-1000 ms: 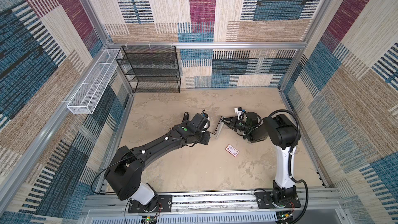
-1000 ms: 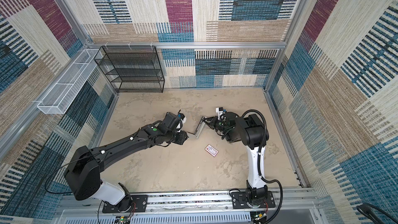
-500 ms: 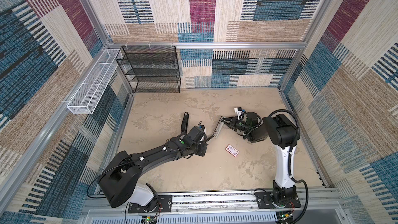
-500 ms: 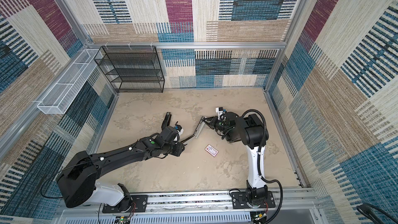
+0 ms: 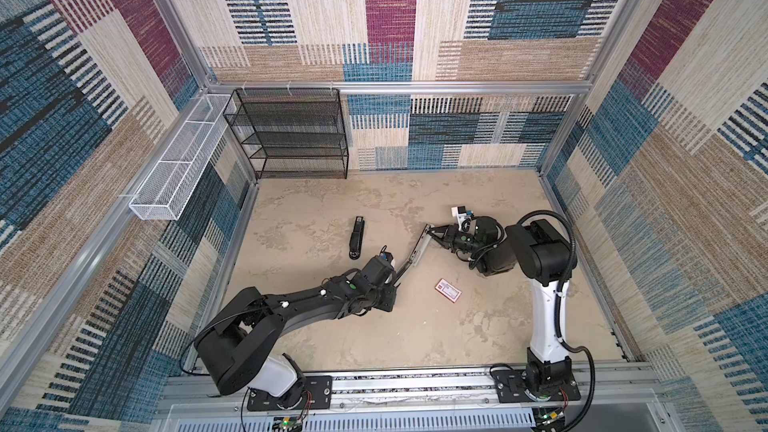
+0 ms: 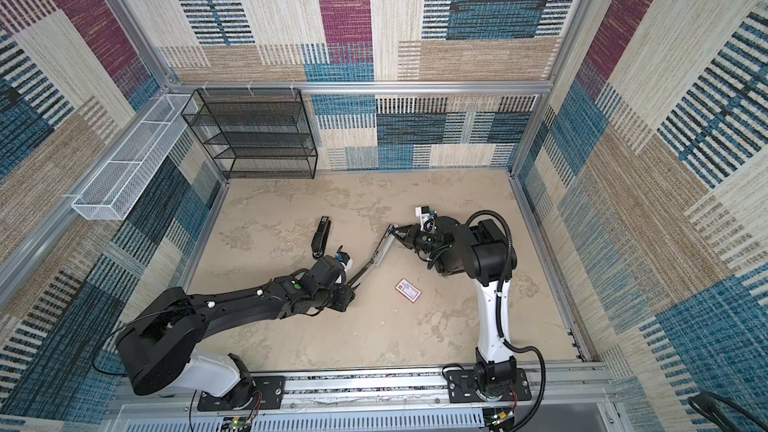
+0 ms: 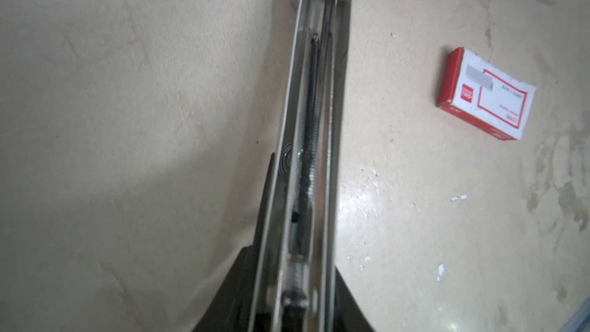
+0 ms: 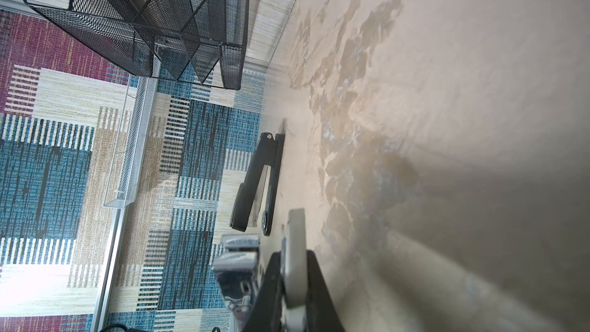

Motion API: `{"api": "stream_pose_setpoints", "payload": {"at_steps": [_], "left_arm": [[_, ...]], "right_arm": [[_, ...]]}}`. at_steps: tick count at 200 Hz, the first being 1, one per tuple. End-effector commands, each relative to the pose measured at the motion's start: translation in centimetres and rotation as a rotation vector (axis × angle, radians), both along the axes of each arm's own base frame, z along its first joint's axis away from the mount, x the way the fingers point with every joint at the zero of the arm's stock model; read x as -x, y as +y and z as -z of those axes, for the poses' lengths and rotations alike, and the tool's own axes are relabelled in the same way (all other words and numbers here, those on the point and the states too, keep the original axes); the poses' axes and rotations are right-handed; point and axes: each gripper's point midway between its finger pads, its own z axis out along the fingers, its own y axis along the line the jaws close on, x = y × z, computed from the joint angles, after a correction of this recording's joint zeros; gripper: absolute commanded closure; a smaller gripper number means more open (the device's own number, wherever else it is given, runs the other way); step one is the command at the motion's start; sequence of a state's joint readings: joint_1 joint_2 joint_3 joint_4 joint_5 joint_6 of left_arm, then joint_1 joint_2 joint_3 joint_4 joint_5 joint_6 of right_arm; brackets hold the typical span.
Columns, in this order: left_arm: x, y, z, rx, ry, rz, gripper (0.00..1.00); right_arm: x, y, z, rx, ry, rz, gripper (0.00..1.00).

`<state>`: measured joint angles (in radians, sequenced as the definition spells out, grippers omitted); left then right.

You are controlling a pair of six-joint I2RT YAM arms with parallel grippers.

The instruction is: Load the staples into the stapler

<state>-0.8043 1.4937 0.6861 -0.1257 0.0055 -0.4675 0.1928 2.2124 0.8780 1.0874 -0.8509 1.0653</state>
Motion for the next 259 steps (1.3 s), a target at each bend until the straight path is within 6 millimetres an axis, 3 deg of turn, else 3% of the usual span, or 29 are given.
{"api": "stream_pose_setpoints", "payload": {"at_steps": [1, 32, 88, 207, 259], "left_arm": [[1.6, 2.9, 2.4, -0.115, 0.091, -0.084, 1.00], [1.7, 3.2, 2.7, -0.121, 0.096, -0.093, 1.00], [1.6, 3.4, 2.7, -0.134, 0.090, -0.107, 1.00], [2.8, 4.2, 1.7, -0.115, 0.096, -0.141, 0.47], [2.3, 3.5, 0.2, -0.083, 0.058, -0.123, 0.45]], "right_arm": [[-1.1, -1.1, 1.6, 0.039, 0.040, 0.082, 0.79], [-1.4, -1.5, 2.4, 0.082, 0.056, 0.107, 0.69], [-1.5, -2.0, 1.9, 0.125, 0.037, 0.124, 0.68], [0.6, -2.8, -0.6, 0.227, -0.050, 0.112, 0.62], [1.3, -2.9, -1.5, 0.237, -0.074, 0.102, 0.61]]}}
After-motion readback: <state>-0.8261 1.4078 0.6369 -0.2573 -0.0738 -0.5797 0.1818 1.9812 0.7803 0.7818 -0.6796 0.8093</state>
